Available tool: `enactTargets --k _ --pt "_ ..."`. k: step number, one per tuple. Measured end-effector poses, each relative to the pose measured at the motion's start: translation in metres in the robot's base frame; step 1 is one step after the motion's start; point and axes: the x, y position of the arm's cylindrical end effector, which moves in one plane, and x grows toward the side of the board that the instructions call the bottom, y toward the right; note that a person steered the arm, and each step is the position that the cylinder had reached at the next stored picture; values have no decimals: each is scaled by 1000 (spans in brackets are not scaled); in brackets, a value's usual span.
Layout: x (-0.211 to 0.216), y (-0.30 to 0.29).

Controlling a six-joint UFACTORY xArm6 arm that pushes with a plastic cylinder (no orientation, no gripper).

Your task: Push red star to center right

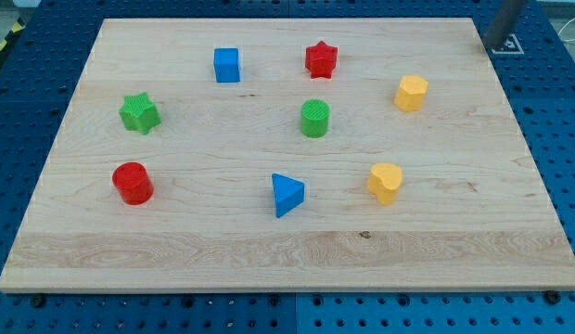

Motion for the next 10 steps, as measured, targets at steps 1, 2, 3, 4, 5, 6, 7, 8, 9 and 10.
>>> enactTargets --k 1,2,3,4,5,6,7,8,9,10 --pt "-19 -63" --pt "-58 -119" --pt "-56 -209" --pt "-35 -309" --pt "19 -326" --pt "44 -265" --pt "44 -222" --pt "42 -191" --pt "15 -167" --pt "1 -131"
